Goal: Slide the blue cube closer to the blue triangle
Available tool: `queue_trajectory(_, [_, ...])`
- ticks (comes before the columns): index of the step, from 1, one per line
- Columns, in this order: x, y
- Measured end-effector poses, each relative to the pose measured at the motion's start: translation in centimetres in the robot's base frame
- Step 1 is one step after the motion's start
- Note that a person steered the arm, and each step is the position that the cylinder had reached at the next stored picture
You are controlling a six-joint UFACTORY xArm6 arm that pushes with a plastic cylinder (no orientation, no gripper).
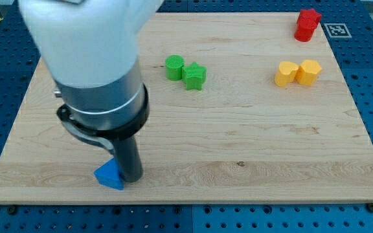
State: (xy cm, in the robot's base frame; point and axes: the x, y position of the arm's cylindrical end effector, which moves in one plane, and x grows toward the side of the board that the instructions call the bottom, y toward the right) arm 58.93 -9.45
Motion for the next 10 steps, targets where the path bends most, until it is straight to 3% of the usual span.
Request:
queue_trajectory(4, [0.0,-8.3])
queue_trajectory(6, [-1.2,2.0])
queue_trajectory(8, [-7.5,5.8])
queue_trajectory(10, [-14.6,2.3])
